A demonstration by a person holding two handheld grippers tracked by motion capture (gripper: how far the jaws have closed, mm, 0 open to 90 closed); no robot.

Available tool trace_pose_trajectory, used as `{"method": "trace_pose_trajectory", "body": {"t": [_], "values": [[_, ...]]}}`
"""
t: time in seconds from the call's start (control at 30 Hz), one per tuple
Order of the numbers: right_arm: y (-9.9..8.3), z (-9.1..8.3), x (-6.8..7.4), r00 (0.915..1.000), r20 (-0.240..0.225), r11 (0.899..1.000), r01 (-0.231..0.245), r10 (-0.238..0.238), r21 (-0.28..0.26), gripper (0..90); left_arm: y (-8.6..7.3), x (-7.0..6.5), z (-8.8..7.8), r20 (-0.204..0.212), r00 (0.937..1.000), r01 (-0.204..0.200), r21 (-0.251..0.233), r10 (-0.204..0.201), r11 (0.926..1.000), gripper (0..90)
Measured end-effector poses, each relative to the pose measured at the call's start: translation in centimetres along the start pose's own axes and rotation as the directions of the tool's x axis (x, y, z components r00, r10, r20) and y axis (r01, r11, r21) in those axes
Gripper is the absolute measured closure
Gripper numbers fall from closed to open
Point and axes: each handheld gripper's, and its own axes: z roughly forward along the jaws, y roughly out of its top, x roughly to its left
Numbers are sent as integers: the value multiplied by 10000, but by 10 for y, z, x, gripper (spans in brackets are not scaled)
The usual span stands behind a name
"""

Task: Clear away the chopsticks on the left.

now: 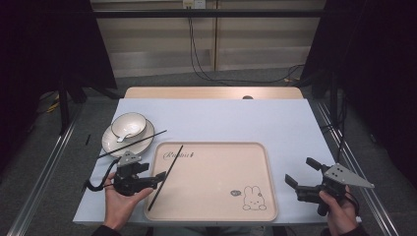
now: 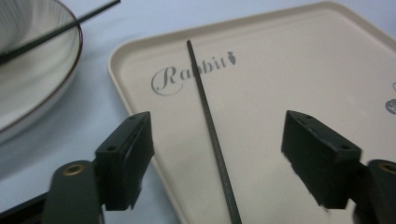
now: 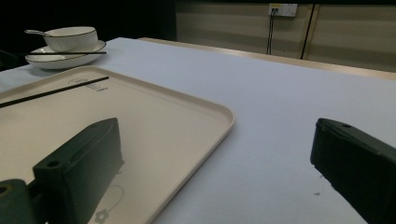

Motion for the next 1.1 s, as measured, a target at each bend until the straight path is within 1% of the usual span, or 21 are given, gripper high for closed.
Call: {"method": "trace_pose_trajectory", "body": {"t": [0.07,0.17,0.27,0.3,0.33,0.37,0.4,0.43,0.47,0.53,0.57,0.7,0.77,0.8,0.87,0.9,0.97,1.0,1.03,1.07,1.1], "values": [[0,0,0,10000,-14,10000,11,-11,-8,17,1,3,-4,64,9999,-121,-133,122,9998,157],[0,0,0,10000,-80,10000,18,-18,-14,17,3,9,-9,287,9990,-328,-266,336,9991,160],[0,0,0,9999,-97,10000,76,-77,-49,16,6,17,-15,447,9980,-427,-262,438,9987,109],[0,0,0,9999,-103,9999,104,-104,-47,16,6,21,-18,551,9971,-505,-399,526,9979,96],[0,0,0,9999,-107,9999,112,-113,-44,16,6,24,-20,787,9944,-662,-494,699,9966,55],[0,0,0,9999,-108,10000,84,-84,-36,16,6,32,-26,1204,9884,-846,-656,921,9943,37],[0,0,0,9999,-108,10000,84,-84,-36,16,6,32,-26,1204,9884,-846,-656,921,9943,36],[0,0,0,9999,-106,9999,111,-112,-50,16,7,39,-30,1164,9856,-1155,-656,1226,9911,31],[0,0,0,9999,-106,9999,111,-112,-50,16,7,39,-30,1164,9856,-1155,-656,1226,9911,31],[0,0,0,9999,-109,9999,124,-125,-51,16,9,43,-33,966,9842,-1434,-570,1484,9880,33],[0,0,0,9999,-75,9999,126,-126,-56,16,11,47,-34,775,9815,-1718,-484,1751,9840,40],[0,0,0,9999,-102,9999,137,-137,-54,16,14,54,-38,483,9836,-1699,-795,1740,9823,40],[0,0,0,9999,-121,9999,115,-115,-43,16,16,59,-39,570,9812,-1787,-895,1842,9798,40],[0,0,0,9999,-121,9999,115,-115,-43,16,18,62,-39,683,9792,-1854,-795,1909,9794,40],[0,0,0,9998,-129,9999,139,-140,-38,16,19,73,-39,1378,9767,-1514,-999,1644,9834,47],[0,0,0,9999,-109,9999,119,-120,-41,16,19,78,-40,1365,9774,-1491,-965,1614,9841,50],[0,0,0,9998,-126,9999,129,-129,-40,16,17,89,-43,941,9825,-1520,-929,1606,9840,49],[0,0,0,9998,-126,9999,129,-129,-40,16,17,89,-43,941,9825,-1520,-929,1606,9840,49],[0,0,0,9999,-98,9999,99,-100,-44,16,16,94,-43,1212,9810,-1394,-1034,1516,9848,49],[0,0,0,9998,-118,9999,130,-130,-31,16,15,97,-43,1248,9808,-1382,-966,1497,9857,53],[0,0,0,9998,-118,9999,134,-134,-32,16,14,101,-43,1100,9821,-1432,-888,1526,9857,54]]}}
